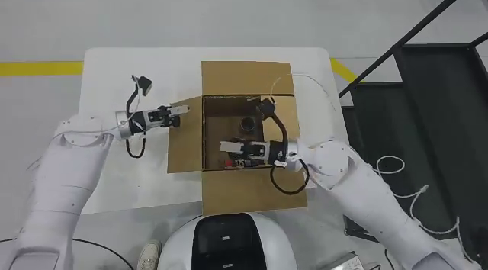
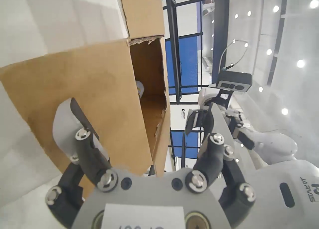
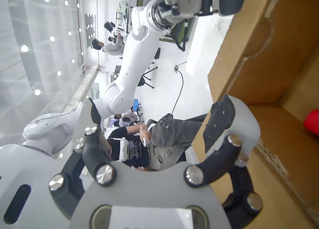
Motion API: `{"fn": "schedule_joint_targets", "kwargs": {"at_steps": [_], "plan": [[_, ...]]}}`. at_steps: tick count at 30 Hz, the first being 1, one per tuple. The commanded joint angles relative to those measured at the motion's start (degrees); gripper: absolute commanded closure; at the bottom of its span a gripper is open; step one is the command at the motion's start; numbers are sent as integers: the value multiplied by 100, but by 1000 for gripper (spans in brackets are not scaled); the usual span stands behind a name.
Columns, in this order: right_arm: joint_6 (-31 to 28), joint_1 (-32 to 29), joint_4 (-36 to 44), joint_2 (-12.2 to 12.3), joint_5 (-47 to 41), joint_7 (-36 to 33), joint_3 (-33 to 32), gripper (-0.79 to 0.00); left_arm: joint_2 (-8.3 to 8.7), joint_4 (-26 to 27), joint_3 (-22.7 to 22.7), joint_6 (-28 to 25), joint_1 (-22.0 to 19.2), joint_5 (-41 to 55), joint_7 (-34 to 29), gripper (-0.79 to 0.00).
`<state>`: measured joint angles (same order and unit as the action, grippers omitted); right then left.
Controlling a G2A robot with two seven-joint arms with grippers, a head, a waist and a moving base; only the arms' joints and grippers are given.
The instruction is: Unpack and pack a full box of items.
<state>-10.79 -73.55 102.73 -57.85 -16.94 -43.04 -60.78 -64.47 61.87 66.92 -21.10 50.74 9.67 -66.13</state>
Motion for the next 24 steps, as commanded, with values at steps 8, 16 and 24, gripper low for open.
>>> {"fn": "schedule_joint_targets", "kwargs": {"at_steps": [8, 16, 24], "plan": [[-93, -620, 233, 137, -263, -275, -771, -785, -122, -175, -551, 32, -224, -311, 108, -785], [-204, -737, 152, 155, -409, -361, -997, -785, -131, -41, -531, -232, -294, 11, 50, -785], [-339, -1002, 19, 202, -577, -439, -1400, -785, 81, 1240, 209, -199, 185, 728, -224, -785]]}}
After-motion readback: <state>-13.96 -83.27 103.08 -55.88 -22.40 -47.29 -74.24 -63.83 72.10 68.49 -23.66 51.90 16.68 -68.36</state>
